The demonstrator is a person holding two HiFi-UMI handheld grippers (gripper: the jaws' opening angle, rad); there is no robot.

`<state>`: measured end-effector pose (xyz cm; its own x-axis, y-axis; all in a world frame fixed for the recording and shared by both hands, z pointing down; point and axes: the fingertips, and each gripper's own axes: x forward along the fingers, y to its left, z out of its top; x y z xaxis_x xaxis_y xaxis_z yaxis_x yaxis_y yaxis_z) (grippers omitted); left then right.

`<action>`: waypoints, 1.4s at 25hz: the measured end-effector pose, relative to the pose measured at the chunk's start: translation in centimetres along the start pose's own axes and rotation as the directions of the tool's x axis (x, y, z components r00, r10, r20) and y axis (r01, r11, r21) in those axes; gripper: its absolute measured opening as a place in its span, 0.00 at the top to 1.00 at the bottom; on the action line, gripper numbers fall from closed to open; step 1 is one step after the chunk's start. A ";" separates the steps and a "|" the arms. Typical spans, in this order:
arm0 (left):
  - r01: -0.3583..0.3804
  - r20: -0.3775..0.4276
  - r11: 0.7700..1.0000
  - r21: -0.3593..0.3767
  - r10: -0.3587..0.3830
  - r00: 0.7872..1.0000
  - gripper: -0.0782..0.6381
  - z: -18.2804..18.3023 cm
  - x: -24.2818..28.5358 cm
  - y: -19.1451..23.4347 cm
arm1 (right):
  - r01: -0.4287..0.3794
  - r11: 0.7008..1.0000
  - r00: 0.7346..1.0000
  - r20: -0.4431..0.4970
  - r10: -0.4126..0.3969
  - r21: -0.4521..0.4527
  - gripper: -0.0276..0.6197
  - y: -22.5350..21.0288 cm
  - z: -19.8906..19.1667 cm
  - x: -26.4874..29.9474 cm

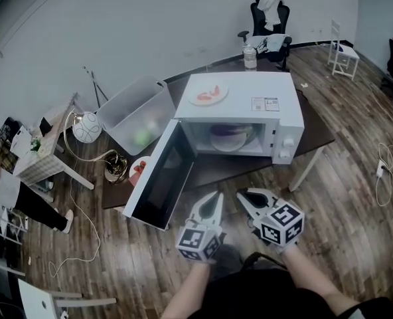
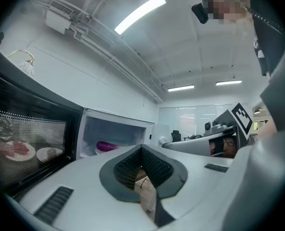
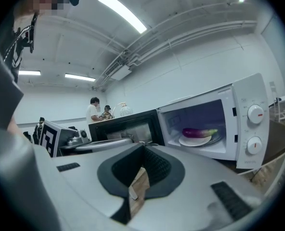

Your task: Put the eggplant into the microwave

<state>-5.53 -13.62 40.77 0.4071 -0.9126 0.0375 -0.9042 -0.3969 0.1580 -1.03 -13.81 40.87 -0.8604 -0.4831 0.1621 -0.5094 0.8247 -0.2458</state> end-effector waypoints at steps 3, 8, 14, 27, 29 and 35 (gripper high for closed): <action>-0.008 -0.004 1.000 -0.006 0.008 1.000 0.89 0.0 -0.5 0.5 | -0.002 1.000 1.000 0.002 0.002 0.001 0.96 0.5 -0.1 0.5; 0.005 -0.006 1.000 -0.014 -0.005 1.000 0.89 -0.2 -0.4 0.9 | 0.028 0.999 1.000 0.014 -0.028 -0.025 0.96 0.4 0.1 0.8; 0.051 -0.008 0.998 -0.036 -0.051 0.999 0.89 0.1 -0.9 -0.3 | 0.042 0.999 0.999 -0.004 -0.042 -0.012 0.96 1.2 -0.2 0.2; 0.104 -0.053 0.993 -0.055 -0.107 0.993 0.89 -1.1 -5.1 -1.7 | 0.053 0.999 0.998 -0.039 -0.053 0.003 0.96 5.5 -2.2 -0.8; 0.112 -0.052 0.993 -0.047 -0.115 0.992 0.89 -1.1 -5.7 -2.0 | 0.058 0.998 0.998 -0.038 -0.057 0.011 0.96 5.9 -2.4 -1.1; 0.104 -0.068 0.991 -0.081 -0.110 0.992 0.89 -1.9 -8.3 -2.4 | 0.061 0.998 0.997 -0.051 -0.060 0.020 0.96 7.9 -3.5 -1.9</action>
<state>-6.50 -4.96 41.98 0.5119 -0.8546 0.0868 -0.8433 -0.4807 0.2404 -3.40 -5.34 42.00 -0.8262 -0.5166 0.2248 -0.5615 0.7874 -0.2545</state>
